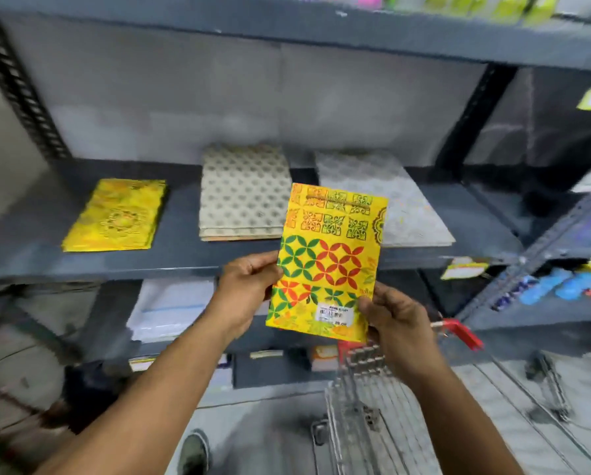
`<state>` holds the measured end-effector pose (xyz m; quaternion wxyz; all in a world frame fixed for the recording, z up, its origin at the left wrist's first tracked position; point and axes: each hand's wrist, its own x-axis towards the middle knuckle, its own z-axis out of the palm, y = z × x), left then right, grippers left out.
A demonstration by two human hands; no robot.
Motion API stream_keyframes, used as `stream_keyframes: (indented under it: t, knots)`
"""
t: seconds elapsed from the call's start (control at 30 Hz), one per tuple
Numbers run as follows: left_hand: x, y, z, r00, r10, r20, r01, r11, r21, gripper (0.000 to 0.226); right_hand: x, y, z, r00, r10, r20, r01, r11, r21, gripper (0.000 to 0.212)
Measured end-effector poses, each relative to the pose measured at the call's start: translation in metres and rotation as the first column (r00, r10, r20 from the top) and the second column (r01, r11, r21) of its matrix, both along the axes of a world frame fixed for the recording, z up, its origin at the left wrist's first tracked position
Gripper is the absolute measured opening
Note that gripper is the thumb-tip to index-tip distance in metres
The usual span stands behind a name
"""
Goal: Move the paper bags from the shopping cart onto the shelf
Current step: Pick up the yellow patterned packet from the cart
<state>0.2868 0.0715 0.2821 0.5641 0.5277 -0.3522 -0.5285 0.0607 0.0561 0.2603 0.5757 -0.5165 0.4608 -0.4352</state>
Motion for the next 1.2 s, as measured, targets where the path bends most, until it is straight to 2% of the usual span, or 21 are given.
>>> stream_keyframes:
  t: [0.1, 0.2, 0.3, 0.4, 0.5, 0.57, 0.63, 0.73, 0.8, 0.97, 1.03, 1.1, 1.2]
  knots:
    - [0.059, 0.003, -0.001, 0.993, 0.113, 0.022, -0.113, 0.994, -0.004, 0.03, 0.065, -0.018, 0.001, 0.995, 0.092, -0.046, -0.092, 0.996, -0.007, 0.019]
    - [0.125, 0.005, 0.0, 0.955, 0.289, 0.07, -0.287, 0.957, -0.047, 0.03, 0.14, -0.037, 0.007, 0.977, 0.161, -0.141, -0.167, 0.986, -0.031, 0.032]
    - [0.193, 0.007, 0.0, 0.828, 0.509, 0.236, -0.5, 0.86, -0.103, 0.034, 0.216, -0.053, 0.015, 0.946, 0.253, -0.2, -0.273, 0.959, -0.074, 0.037]
    - [0.254, 0.005, -0.005, 0.691, 0.593, 0.413, -0.576, 0.797, -0.182, 0.04, 0.288, -0.07, 0.011, 0.909, 0.298, -0.291, -0.34, 0.935, -0.104, 0.032]
    - [0.3, -0.007, -0.012, 0.642, 0.527, 0.557, -0.552, 0.822, -0.141, 0.02, 0.348, -0.086, -0.002, 0.89, 0.249, -0.382, -0.315, 0.941, -0.121, 0.029]
    - [0.319, -0.017, -0.022, 0.593, 0.443, 0.673, -0.508, 0.854, -0.115, 0.021, 0.373, -0.093, -0.01, 0.874, 0.197, -0.444, -0.289, 0.945, -0.15, 0.021]
    - [0.331, -0.028, -0.032, 0.494, 0.374, 0.785, -0.499, 0.861, -0.096, 0.024, 0.39, -0.098, -0.016, 0.842, 0.172, -0.511, -0.289, 0.944, -0.157, 0.017]
    - [0.341, -0.037, -0.046, 0.33, 0.253, 0.91, -0.489, 0.87, -0.064, 0.027, 0.4, -0.099, -0.023, 0.762, 0.17, -0.625, -0.311, 0.942, -0.124, 0.031]
    - [0.348, -0.04, -0.054, 0.277, 0.204, 0.939, -0.483, 0.874, -0.048, 0.029, 0.405, -0.101, -0.028, 0.727, 0.157, -0.668, -0.309, 0.944, -0.115, 0.033]
    - [0.355, -0.044, -0.061, 0.293, 0.223, 0.93, -0.526, 0.85, -0.038, 0.034, 0.412, -0.103, -0.029, 0.705, 0.149, -0.693, -0.304, 0.947, -0.106, 0.028]
    - [0.357, -0.045, -0.064, 0.331, 0.246, 0.911, -0.506, 0.861, -0.049, 0.039, 0.413, -0.102, -0.027, 0.703, 0.143, -0.697, -0.283, 0.955, -0.089, 0.038]
    - [0.361, -0.043, -0.067, 0.454, 0.255, 0.854, -0.466, 0.885, -0.017, 0.055, 0.414, -0.103, -0.024, 0.72, 0.132, -0.681, -0.233, 0.971, -0.058, 0.057]
    - [0.368, -0.04, -0.07, 0.681, 0.249, 0.689, -0.408, 0.91, 0.075, 0.074, 0.419, -0.101, -0.022, 0.754, 0.157, -0.638, -0.226, 0.974, -0.027, 0.06]
